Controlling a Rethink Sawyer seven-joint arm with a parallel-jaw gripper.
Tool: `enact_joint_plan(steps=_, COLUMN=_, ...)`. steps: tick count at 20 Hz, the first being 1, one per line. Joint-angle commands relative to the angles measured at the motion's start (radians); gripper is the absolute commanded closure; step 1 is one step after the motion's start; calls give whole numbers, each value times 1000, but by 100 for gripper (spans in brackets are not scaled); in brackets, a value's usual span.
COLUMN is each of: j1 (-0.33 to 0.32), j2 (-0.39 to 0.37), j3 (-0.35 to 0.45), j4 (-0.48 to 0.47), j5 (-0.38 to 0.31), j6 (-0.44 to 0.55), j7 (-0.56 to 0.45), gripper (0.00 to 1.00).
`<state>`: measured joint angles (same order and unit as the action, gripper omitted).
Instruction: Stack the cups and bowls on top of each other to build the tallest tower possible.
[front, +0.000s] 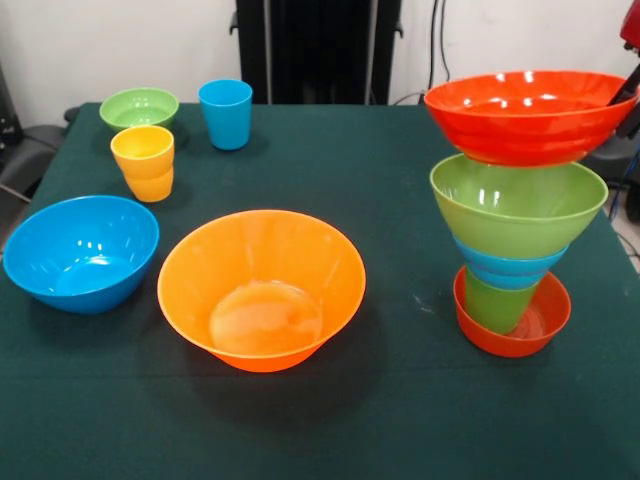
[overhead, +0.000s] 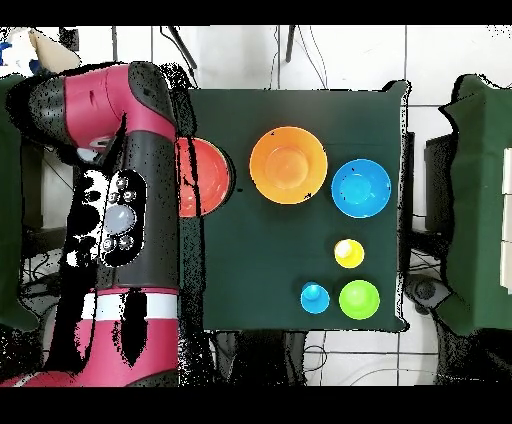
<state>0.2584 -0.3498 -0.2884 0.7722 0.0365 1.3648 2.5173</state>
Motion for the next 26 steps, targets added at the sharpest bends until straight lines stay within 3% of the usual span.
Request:
enact_joint_plan(steps=1, j1=-2, j2=41, j3=54, j4=-93, j5=-33, j6=131, j7=-14, gripper=100)
enact_joint_plan(steps=15, j1=-20, j2=175, j3=8, j4=-312, j5=-39, j6=240, j7=-10, gripper=100)
enact_joint_plan(steps=20, j1=-39, j2=245, j3=-44, j4=-449, j5=-40, j6=398, j7=-62, gripper=100)
enact_joint_plan(steps=26, j1=-58, j2=286, j3=-74, j4=-521, j5=-17, j6=482, j7=-103, gripper=100)
